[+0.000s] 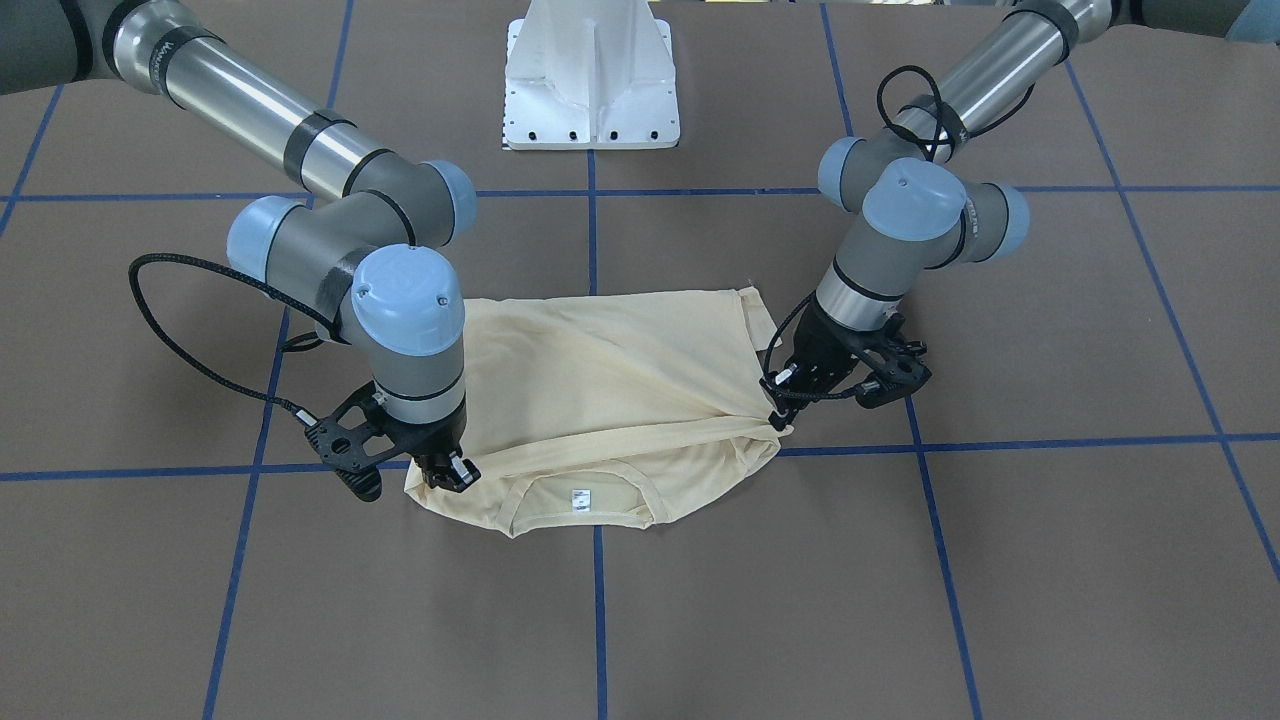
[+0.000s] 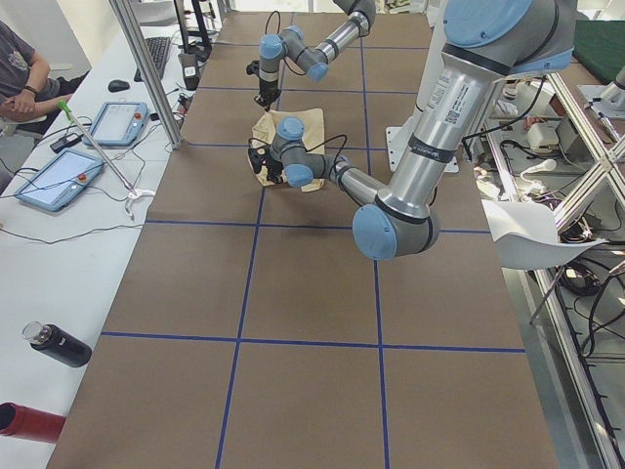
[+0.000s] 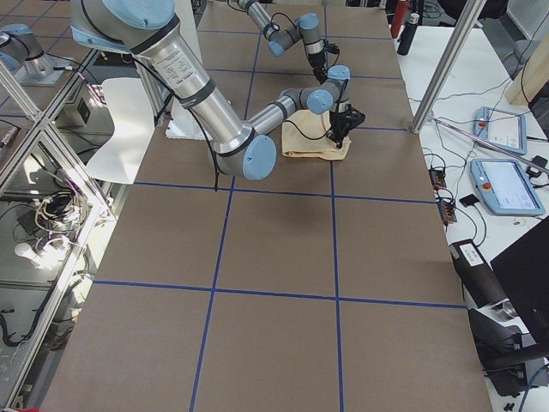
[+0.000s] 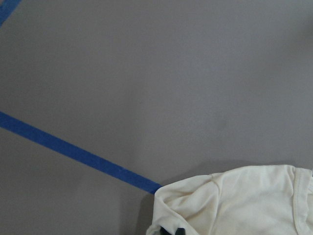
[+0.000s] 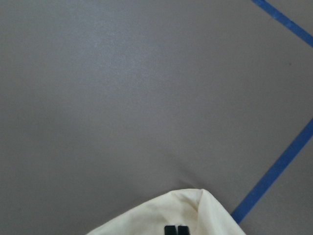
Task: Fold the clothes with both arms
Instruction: 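Lift both hem corners and fold them toward the collar with both grippers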
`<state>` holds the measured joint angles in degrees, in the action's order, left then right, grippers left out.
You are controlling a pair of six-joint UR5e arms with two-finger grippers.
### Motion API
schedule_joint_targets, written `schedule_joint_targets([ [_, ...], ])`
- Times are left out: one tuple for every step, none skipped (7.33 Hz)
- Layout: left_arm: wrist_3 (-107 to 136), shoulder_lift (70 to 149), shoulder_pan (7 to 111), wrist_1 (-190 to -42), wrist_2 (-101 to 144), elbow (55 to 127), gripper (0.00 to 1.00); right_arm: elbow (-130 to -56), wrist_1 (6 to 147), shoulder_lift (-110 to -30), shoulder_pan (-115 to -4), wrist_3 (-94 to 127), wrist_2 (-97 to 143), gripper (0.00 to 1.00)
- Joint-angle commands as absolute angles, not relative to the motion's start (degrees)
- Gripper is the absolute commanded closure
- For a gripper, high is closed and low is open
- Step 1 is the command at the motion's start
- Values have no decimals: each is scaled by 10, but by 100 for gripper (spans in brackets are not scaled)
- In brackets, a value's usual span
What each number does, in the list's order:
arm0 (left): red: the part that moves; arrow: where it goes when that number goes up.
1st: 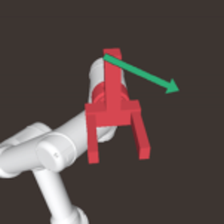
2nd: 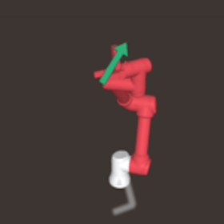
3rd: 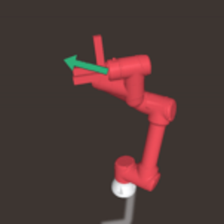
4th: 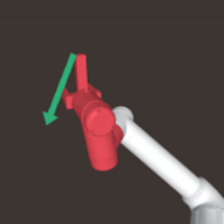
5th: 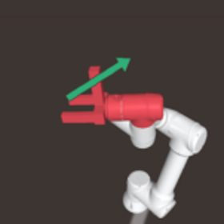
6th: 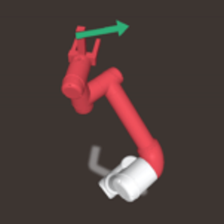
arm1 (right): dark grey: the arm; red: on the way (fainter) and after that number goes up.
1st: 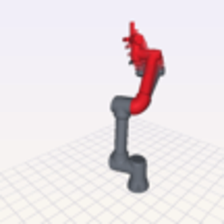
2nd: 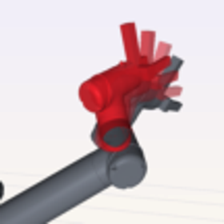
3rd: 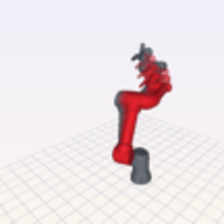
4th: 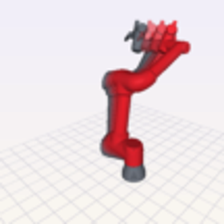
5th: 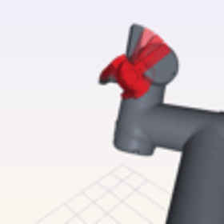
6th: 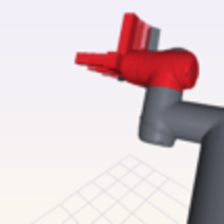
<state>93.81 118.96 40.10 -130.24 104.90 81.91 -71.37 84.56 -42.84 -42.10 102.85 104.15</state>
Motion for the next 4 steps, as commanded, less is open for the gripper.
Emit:
schedule_joint_targets([
  [938,1194,403,-1317,1045,796,100,-680,839,-412,-423,1012,1012,100],
  [938,1196,403,-1319,1042,795,100,-673,833,-412,-423,1007,1006,100],
  [938,1196,403,-1318,1041,795,100,-673,833,-411,-424,1002,1005,100],
  [938,1196,403,-1318,1041,795,100,-673,832,-411,-427,997,1005,100],
])
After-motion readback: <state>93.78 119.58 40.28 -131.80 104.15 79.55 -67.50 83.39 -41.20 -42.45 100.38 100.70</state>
